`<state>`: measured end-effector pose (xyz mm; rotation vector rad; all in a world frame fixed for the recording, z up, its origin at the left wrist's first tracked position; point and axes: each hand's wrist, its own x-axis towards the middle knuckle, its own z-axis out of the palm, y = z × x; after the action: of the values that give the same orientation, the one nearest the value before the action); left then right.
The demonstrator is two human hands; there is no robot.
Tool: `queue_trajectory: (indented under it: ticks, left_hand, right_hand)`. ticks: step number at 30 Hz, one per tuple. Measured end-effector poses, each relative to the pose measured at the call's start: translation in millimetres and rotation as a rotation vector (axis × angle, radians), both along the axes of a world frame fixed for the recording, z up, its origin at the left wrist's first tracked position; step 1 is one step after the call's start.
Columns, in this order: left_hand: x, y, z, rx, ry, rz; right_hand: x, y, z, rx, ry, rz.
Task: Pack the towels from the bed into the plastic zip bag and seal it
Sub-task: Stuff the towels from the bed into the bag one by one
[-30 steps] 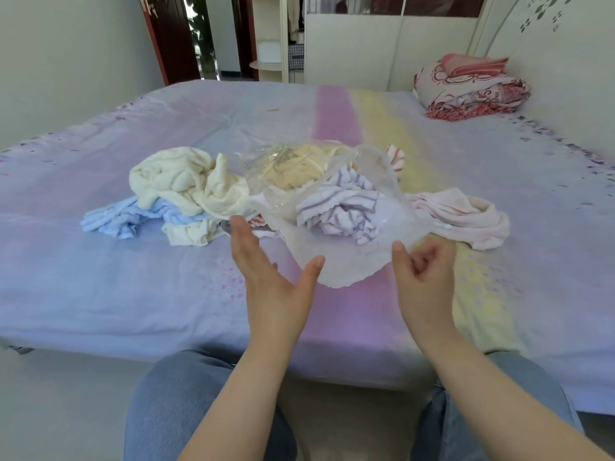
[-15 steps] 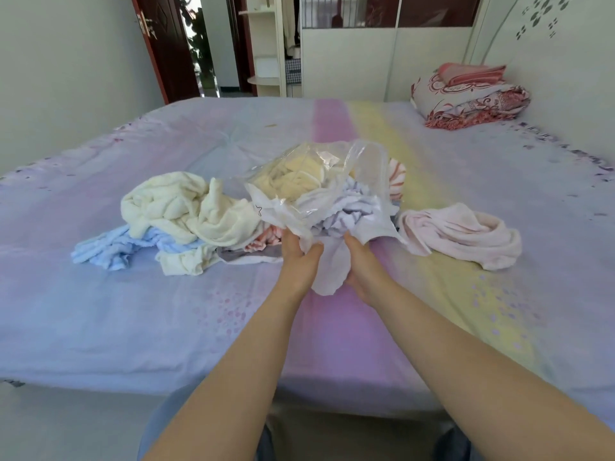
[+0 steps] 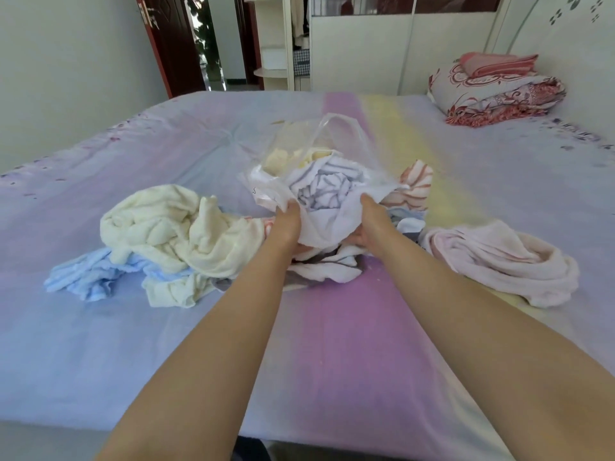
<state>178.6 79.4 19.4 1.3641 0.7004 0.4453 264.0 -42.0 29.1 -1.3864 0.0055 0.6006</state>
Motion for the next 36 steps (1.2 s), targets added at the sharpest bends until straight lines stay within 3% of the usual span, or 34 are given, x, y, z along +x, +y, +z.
queue_trajectory:
  ticks: [2, 5, 9, 11, 13, 14, 15, 17, 19, 21, 26, 31, 36]
  left_hand:
    - [-16, -9, 7, 0.114, 0.009, -0.101]
    - [-49, -21, 11, 0.537, 0.107, -0.224]
    - [-68, -13, -6, 1.023, 0.219, -0.273]
    - [-76, -17, -18, 1.184, 0.245, -0.265]
    - [-82, -32, -32, 1.285, 0.154, -0.193]
    - [-85, -42, -37, 1.262, 0.11, -0.156]
    - [-87, -52, -41, 1.156, 0.083, -0.135]
    - [-90, -68, -46, 0.783, 0.053, -0.126]
    - [-87, -79, -56, 0.558, 0.015, -0.116]
    - [-82, -86, -58, 0.493, -0.009, -0.099]
    - [-68, -82, -35, 0.259, -0.052, 0.081]
    - [-65, -75, -35, 0.319, 0.009, 0.133]
    - [-83, -87, -43, 0.469, 0.01, 0.149]
  right_hand:
    - [1, -13, 1, 0.153, 0.035, -0.128]
    - [-10, -36, 11, 0.383, 0.01, -0.08]
    - [-29, -62, 30, 0.292, -0.28, 0.115]
    - [-28, -77, 20, -0.06, -0.587, 0.062]
    - [-7, -100, -3, -0.773, -1.009, -0.063]
    - [5, -115, -16, -1.052, -1.022, -0.098]
    - [14, -130, -29, -1.197, -0.903, -0.1]
    - [26, -157, -48, -1.284, -0.625, -0.049]
    - [38, -172, -77, -1.401, -0.594, 0.086]
    - [45, -175, -91, -1.43, -0.583, 0.124]
    - [47, -174, -91, -1.371, -0.606, -0.035]
    - [3, -180, -73, -1.158, -0.723, -0.077]
    - [-83, -172, -37, -1.137, -0.74, 0.215]
